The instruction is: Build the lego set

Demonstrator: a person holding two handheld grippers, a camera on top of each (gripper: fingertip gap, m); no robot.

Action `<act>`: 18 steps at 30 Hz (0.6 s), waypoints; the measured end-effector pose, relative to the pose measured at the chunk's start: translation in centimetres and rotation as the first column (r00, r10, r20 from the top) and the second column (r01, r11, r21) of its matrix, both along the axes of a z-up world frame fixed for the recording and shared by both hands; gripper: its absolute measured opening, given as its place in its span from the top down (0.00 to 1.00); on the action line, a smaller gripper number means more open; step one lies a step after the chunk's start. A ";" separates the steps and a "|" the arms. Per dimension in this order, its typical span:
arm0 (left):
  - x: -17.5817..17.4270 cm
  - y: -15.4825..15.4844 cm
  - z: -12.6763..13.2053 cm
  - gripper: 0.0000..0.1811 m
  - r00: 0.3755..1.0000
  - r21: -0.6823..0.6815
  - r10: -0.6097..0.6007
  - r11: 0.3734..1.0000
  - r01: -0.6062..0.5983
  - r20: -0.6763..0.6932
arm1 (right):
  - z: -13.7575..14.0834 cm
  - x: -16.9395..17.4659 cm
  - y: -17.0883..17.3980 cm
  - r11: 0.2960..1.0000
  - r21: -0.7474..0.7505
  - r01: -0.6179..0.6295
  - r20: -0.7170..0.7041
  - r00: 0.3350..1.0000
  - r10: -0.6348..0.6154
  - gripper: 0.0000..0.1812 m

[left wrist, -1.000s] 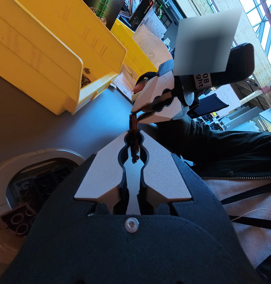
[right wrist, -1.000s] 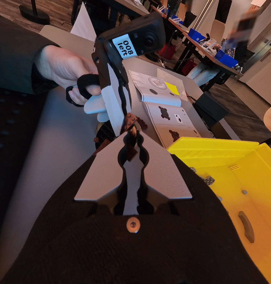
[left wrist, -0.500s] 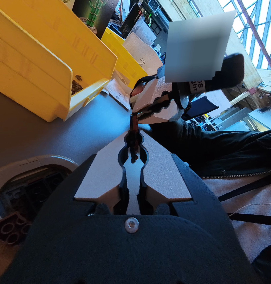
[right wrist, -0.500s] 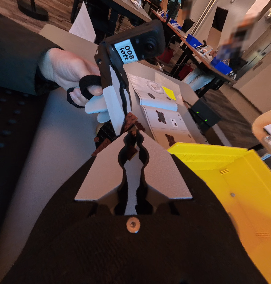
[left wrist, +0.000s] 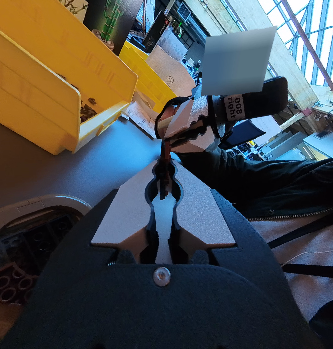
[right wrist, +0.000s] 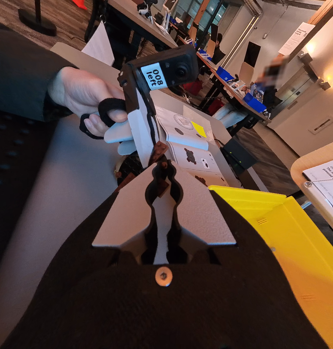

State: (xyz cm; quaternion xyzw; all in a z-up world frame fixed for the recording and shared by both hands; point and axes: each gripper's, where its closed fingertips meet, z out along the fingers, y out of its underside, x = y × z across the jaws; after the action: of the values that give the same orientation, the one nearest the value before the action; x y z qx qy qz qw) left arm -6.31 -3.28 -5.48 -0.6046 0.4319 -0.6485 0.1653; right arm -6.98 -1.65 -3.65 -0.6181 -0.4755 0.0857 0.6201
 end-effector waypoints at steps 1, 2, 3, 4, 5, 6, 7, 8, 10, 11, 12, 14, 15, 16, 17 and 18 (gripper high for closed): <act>0.0 0.0 0.0 0.96 1.000 -0.001 0.000 1.000 0.000 -0.003 | -0.1 0.0 0.0 1.000 0.002 -0.001 0.002 1.000 0.001 0.99; 0.0 0.0 0.0 0.96 1.000 -0.007 0.000 1.000 0.000 -0.002 | 0.0 0.0 -0.1 1.000 0.004 -0.003 0.001 1.000 0.003 0.99; 0.0 -0.1 0.2 0.96 1.000 -0.019 -0.002 1.000 0.002 0.004 | 0.1 0.0 -0.1 1.000 0.011 -0.004 -0.005 1.000 0.004 0.99; 0.0 -0.1 0.2 0.96 1.000 -0.029 -0.005 1.000 0.005 0.004 | 0.2 0.0 -0.1 1.000 0.019 -0.005 -0.008 1.000 0.005 0.99; -0.1 -0.2 0.2 0.96 1.000 -0.034 -0.009 0.999 0.009 0.004 | 0.2 -0.1 -0.2 1.000 0.016 -0.006 -0.003 1.000 0.006 0.99; -0.1 -0.3 0.4 0.96 1.000 -0.054 -0.017 0.998 0.018 0.012 | 0.3 -0.1 -0.2 0.999 0.031 -0.009 -0.002 1.000 0.009 0.99; -0.1 -0.2 0.3 0.96 1.000 -0.071 -0.017 0.997 0.018 0.008 | 0.4 -0.1 -0.3 0.999 0.034 -0.013 -0.006 1.000 0.013 0.99; 0.0 0.7 -0.9 0.97 0.997 -0.056 0.039 0.998 -0.043 -0.067 | 0.4 -0.2 -0.4 0.999 0.028 -0.020 -0.012 1.000 0.021 0.99; -0.2 1.8 -2.8 0.96 0.986 -0.003 0.084 0.996 -0.085 -0.143 | 3.3 -0.6 -1.5 0.994 0.098 -0.058 -0.121 0.990 0.069 0.99; -0.2 1.5 -1.7 0.96 0.996 -0.075 0.052 0.996 -0.057 -0.078 | 4.0 -0.4 -1.5 0.993 0.107 -0.045 -0.130 0.990 0.059 0.99; -0.2 1.2 -0.7 0.97 0.999 -0.108 0.035 0.993 -0.037 -0.024 | 4.2 -0.1 -1.3 0.993 0.115 -0.037 -0.125 0.991 0.052 0.99; -0.1 1.4 -0.8 0.96 0.998 -0.030 0.058 0.998 -0.059 -0.035 | 3.6 0.5 -1.2 0.997 0.065 -0.051 -0.165 0.984 0.061 0.99; -0.1 1.3 -0.6 0.96 0.998 0.007 0.059 0.998 -0.058 -0.029 | 3.5 0.7 -1.3 0.997 0.030 -0.071 -0.206 0.976 0.076 0.99; -0.1 1.2 -0.3 0.96 0.998 0.021 0.058 0.998 -0.057 -0.012 | 3.6 0.9 -1.4 0.995 0.000 -0.096 -0.246 0.965 0.093 0.99; -0.1 1.3 -0.1 0.96 0.998 0.016 0.059 0.998 -0.059 0.002 | 3.9 1.2 -1.6 0.992 -0.020 -0.123 -0.293 0.950 0.112 0.98; -0.2 1.4 0.0 0.96 0.998 -0.003 0.062 0.998 -0.062 0.010 | 4.6 1.4 -1.9 0.986 -0.035 -0.165 -0.354 0.924 0.142 0.99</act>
State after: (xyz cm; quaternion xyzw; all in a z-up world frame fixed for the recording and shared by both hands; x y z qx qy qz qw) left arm -6.46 -1.89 -5.52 -0.6148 0.4113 -0.6466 0.1866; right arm -5.56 -3.51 0.90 -0.5734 -0.4012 0.2578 0.6662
